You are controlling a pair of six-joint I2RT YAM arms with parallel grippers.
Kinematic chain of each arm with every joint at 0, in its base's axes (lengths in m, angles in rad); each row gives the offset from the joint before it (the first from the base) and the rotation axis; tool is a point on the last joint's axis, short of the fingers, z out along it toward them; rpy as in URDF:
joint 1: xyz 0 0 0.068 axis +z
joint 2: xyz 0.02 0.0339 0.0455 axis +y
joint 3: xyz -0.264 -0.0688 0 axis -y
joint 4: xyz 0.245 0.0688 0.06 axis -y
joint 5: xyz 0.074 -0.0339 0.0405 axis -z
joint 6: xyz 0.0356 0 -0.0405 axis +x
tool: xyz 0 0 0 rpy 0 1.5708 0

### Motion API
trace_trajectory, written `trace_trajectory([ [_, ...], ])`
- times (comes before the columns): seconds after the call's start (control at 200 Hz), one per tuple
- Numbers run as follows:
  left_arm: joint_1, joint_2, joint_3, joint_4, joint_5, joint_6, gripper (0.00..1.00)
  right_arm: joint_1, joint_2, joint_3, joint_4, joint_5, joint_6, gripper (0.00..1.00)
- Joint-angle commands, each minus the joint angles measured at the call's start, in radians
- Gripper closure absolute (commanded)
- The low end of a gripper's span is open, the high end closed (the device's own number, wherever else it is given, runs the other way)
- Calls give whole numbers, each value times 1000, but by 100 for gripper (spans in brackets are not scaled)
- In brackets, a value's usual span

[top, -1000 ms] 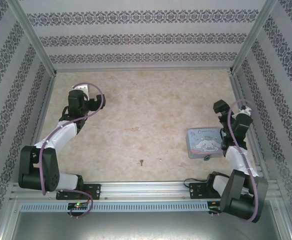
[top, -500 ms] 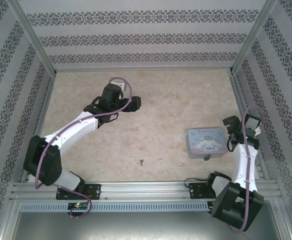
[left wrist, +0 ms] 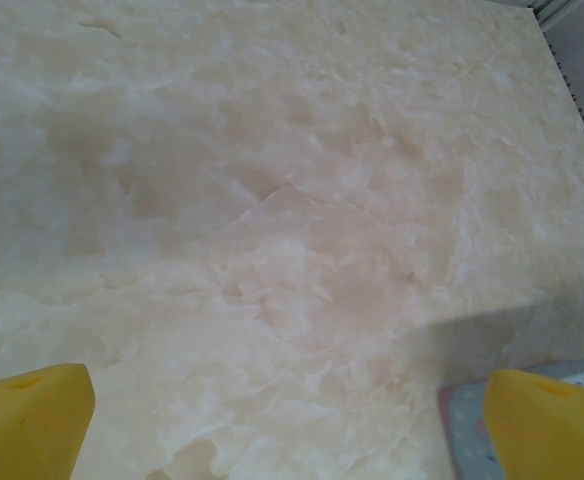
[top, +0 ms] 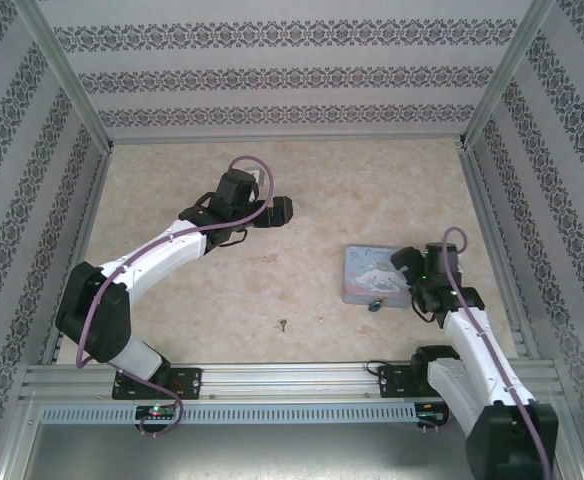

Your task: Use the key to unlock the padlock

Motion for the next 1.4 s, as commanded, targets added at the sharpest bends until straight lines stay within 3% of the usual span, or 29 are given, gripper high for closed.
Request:
trace_trajectory([
  [0.0, -21, 2, -21, -6, 23, -43, 0, 189, 62, 21, 103, 128, 165, 2],
  [0.16, -24, 10, -47, 17, 17, -69, 0, 429, 357, 245, 148, 194, 113, 2],
  [0.34, -24, 3, -76, 22, -4, -84, 0, 535, 572, 436, 126, 193, -1, 2],
  [0.739, 0, -15, -135, 65, -75, -73, 1, 403, 547, 380, 196, 105, -61, 2],
  [1.104, 13, 30, -183, 204, 55, -117, 0, 336, 668, 424, 349, -101, 19, 2],
  [1.399, -7, 48, -235, 271, 82, -176, 0, 339, 760, 503, 389, -165, 77, 2],
])
